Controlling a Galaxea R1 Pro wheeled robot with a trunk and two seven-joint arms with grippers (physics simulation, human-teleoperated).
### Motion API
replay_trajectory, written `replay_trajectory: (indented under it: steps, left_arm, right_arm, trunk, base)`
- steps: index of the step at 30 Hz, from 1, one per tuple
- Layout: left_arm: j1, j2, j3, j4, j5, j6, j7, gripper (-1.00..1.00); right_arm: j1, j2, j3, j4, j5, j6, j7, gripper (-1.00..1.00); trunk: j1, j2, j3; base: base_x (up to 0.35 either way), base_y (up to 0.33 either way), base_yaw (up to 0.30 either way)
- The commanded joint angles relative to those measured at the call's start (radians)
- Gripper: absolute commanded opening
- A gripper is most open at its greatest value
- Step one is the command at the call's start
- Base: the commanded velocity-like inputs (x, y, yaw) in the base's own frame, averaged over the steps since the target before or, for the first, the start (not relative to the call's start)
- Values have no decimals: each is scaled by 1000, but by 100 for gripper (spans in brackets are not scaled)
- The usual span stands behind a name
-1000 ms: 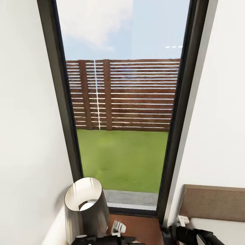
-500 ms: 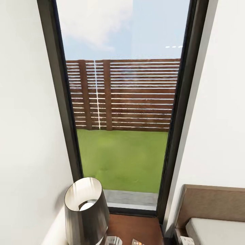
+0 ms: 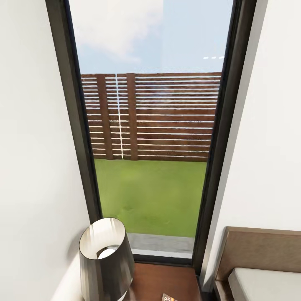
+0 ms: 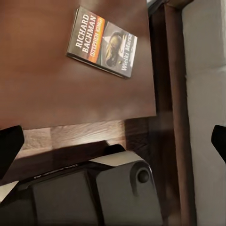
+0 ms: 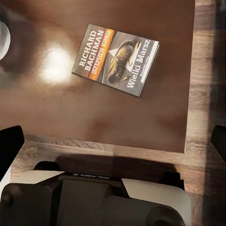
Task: In the bedroom, move the book from the bed onto either nightstand, and place the two sandals side by side next to the bed.
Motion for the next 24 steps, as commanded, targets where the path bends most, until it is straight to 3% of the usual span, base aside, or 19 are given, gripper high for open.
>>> replay_trajectory:
  steps: [1,13,24]
  left_arm:
    - [0,0,-2,14,9,-7,7,100]
    - [-2,-2,-2,167,9,-160,36,100]
    - [-2,-3,-2,206,2,-195,39,100]
  right_arm:
    - [1,3,-8,2,7,0,-12,100]
    - [25,24,-9,11,7,-24,-90,100]
    - [38,30,-9,30,7,-32,-99,100]
  trunk:
    - [0,-1,0]
    - [0,-1,0]
    - [0,-1,0]
  base:
    - [0,0,0]
    - [0,0,0]
    - [0,0,0]
